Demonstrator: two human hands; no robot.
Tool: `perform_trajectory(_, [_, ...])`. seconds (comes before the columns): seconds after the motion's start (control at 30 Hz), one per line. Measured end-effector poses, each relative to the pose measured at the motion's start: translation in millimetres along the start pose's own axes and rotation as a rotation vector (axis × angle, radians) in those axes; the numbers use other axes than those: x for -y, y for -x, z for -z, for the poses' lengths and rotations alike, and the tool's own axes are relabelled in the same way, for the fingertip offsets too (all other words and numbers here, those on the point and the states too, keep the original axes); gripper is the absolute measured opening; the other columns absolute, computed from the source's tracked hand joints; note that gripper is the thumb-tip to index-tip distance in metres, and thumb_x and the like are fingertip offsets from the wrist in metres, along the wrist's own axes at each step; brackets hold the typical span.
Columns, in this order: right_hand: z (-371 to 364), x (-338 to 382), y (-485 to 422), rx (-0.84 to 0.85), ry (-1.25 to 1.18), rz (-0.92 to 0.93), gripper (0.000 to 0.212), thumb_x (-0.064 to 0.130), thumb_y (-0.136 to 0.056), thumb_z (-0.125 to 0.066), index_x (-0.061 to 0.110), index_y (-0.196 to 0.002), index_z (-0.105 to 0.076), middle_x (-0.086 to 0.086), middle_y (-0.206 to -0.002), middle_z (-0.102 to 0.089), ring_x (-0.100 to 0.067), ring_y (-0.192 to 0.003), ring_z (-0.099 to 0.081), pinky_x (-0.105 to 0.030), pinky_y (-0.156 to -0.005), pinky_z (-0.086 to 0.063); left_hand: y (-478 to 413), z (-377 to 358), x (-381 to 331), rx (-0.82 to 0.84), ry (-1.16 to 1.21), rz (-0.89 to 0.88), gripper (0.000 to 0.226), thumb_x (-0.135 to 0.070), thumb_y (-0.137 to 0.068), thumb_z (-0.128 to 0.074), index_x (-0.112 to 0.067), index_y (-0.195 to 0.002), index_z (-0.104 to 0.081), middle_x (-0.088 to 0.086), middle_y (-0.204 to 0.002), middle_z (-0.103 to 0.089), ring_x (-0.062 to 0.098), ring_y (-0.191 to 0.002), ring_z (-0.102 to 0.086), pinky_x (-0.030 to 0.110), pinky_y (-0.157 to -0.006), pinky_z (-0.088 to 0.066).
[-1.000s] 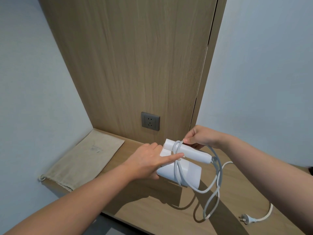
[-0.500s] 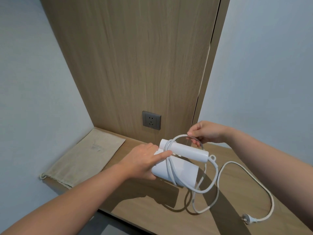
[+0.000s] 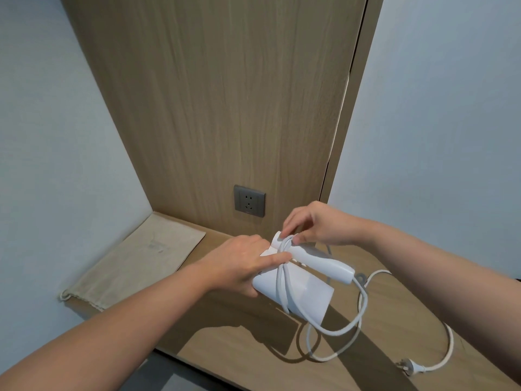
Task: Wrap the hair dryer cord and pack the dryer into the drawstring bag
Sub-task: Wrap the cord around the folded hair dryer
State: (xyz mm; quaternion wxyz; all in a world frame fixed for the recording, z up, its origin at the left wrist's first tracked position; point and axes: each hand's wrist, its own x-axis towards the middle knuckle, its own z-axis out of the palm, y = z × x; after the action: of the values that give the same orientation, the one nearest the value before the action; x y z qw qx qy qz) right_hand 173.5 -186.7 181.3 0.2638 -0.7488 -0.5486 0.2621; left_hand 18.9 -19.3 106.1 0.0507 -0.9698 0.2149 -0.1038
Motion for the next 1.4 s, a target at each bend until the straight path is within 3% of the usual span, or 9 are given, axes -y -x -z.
perform_trajectory(0.43, [5, -28, -5, -0.033, -0.181, -0.150, 0.011, 0.010, -0.084, -0.067, 0.016, -0.078, -0.074, 0.008, -0.067, -0.070, -0.007, -0.062, -0.064, -0.019, -0.059, -0.053, 1, 2, -4, -0.016, 0.077, 0.097, 0.096, -0.043, -0.065, -0.079, -0.026, -0.140, -0.021, 0.011, -0.101, -0.061, 0.024, -0.085, -0.059, 0.036, -0.064, -0.055])
perform_trajectory(0.6, [27, -71, 15, -0.011, -0.724, -0.264, 0.009, 0.014, -0.081, -0.068, 0.014, -0.085, -0.076, -0.002, -0.072, -0.070, -0.011, -0.062, -0.064, -0.021, -0.057, -0.054, -1, 11, -6, -0.025, 0.204, 0.283, 0.096, -0.043, -0.066, -0.078, -0.032, -0.140, -0.019, 0.005, -0.113, -0.059, 0.022, -0.097, -0.056, 0.030, -0.074, -0.049])
perform_trajectory(0.7, [13, -95, 19, -0.057, -0.867, -0.338, 0.059, 0.032, -0.045, -0.092, 0.004, -0.093, -0.073, -0.015, -0.081, -0.069, -0.025, -0.069, -0.064, -0.028, -0.062, -0.054, -10, 14, -14, -0.046, 0.353, 0.431, 0.096, -0.044, -0.067, -0.077, -0.034, -0.145, -0.022, -0.001, -0.126, -0.055, 0.019, -0.110, -0.052, 0.023, -0.084, -0.039])
perform_trajectory(0.77, [-1, -108, 20, -0.094, -0.923, -0.373, 0.070, 0.033, -0.055, -0.089, -0.006, -0.108, -0.065, -0.024, -0.098, -0.059, -0.035, -0.088, -0.053, -0.039, -0.078, -0.048, -16, 14, -18, -0.054, 0.473, 0.525, 0.098, -0.046, -0.064, -0.079, -0.039, -0.144, -0.022, -0.006, -0.132, -0.054, 0.017, -0.114, -0.052, 0.023, -0.086, -0.039])
perform_trajectory(0.8, [-8, -108, 21, -0.107, -0.939, -0.386, 0.057, 0.028, -0.071, -0.080, -0.007, -0.111, -0.062, -0.023, -0.101, -0.056, -0.034, -0.092, -0.051, -0.040, -0.081, -0.045, -18, 14, -20, -0.056, 0.523, 0.567, 0.099, -0.048, -0.063, -0.079, -0.043, -0.142, -0.020, -0.007, -0.132, -0.054, 0.018, -0.113, -0.053, 0.025, -0.086, -0.042])
perform_trajectory(0.87, [-20, -97, 26, -0.202, -0.923, -0.422, 0.018, 0.012, -0.092, -0.053, -0.003, -0.091, -0.063, -0.017, -0.077, -0.058, -0.024, -0.064, -0.054, -0.028, -0.062, -0.047, -22, 13, -20, -0.036, 0.597, 0.653, 0.098, -0.050, -0.062, -0.079, -0.049, -0.138, -0.017, -0.005, -0.126, -0.057, 0.021, -0.109, -0.055, 0.029, -0.083, -0.046])
perform_trajectory(0.97, [-40, -87, 34, -0.255, -0.826, -0.462, 0.031, 0.011, -0.100, -0.034, 0.006, -0.077, -0.055, -0.005, -0.050, -0.050, -0.014, -0.043, -0.041, -0.025, -0.049, -0.041, -27, 15, -20, -0.025, 0.729, 0.765, 0.092, -0.049, -0.062, -0.078, -0.056, -0.132, -0.019, -0.001, -0.117, -0.058, 0.022, -0.098, -0.058, 0.032, -0.077, -0.052])
perform_trajectory(1.27, [-51, -43, 39, -0.201, -0.157, -0.505, 0.026, 0.017, -0.099, -0.037, 0.008, -0.099, -0.061, -0.002, -0.053, -0.051, -0.004, -0.026, -0.033, -0.017, -0.038, -0.032, -43, 17, -17, 0.094, 0.735, 0.897, 0.082, -0.052, -0.064, -0.074, -0.043, -0.132, -0.029, -0.008, -0.108, -0.054, 0.018, -0.090, -0.058, 0.027, -0.066, -0.049])
perform_trajectory(1.4, [-50, -38, 45, -0.144, -0.025, -0.507, 0.023, 0.017, -0.097, -0.042, 0.014, -0.092, -0.064, 0.001, -0.055, -0.051, -0.005, -0.039, -0.041, -0.021, -0.047, -0.035, -42, 12, -16, 0.199, 0.624, 0.944, 0.085, -0.059, -0.062, -0.070, -0.040, -0.133, -0.027, -0.006, -0.114, -0.057, 0.020, -0.091, -0.059, 0.035, -0.074, -0.054])
